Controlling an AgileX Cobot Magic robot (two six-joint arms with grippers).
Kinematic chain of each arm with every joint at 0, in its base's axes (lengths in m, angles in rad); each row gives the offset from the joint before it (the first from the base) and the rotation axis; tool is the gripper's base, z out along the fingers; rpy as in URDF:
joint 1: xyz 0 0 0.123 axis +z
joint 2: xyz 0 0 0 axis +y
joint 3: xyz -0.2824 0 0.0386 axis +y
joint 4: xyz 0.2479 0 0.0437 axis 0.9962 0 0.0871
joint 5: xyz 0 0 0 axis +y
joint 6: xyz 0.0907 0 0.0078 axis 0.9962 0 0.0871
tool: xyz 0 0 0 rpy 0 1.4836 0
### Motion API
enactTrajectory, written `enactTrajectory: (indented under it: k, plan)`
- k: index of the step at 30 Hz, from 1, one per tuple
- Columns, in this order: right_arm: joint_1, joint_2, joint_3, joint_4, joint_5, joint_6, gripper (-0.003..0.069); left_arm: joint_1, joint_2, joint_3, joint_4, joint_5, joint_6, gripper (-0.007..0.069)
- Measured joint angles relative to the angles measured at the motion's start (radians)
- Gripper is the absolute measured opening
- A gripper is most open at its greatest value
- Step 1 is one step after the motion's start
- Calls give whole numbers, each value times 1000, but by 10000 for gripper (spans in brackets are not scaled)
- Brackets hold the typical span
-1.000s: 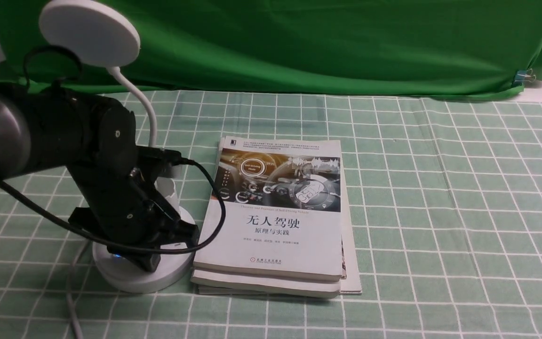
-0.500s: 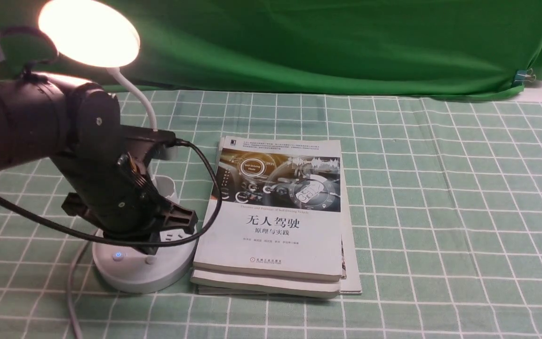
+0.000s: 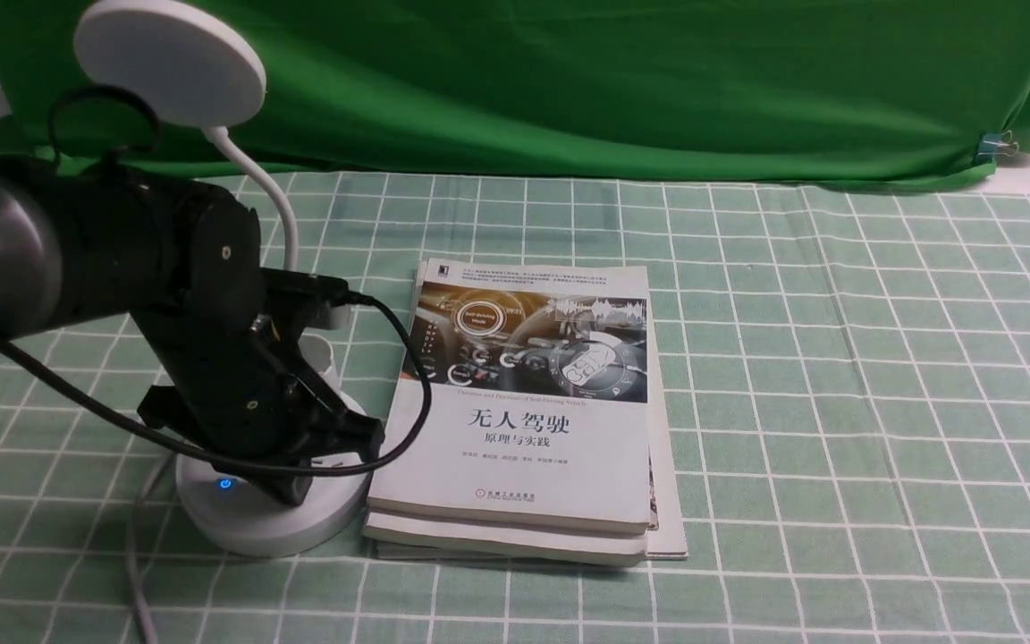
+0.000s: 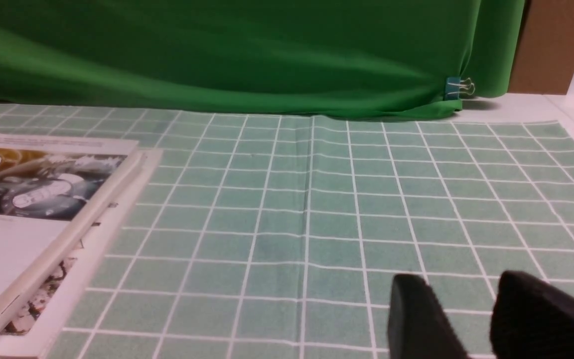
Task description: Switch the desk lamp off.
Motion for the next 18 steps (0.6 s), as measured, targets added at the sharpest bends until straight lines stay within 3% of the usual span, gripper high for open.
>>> enactTrajectory:
  k: [9,18]
  plan:
    - [0,0,0,0,0,0,242,0,-229,92,-26,16,7,1]
    - [0,0,0,0,0,0,242,0,-839,493,-73,-218,9,1]
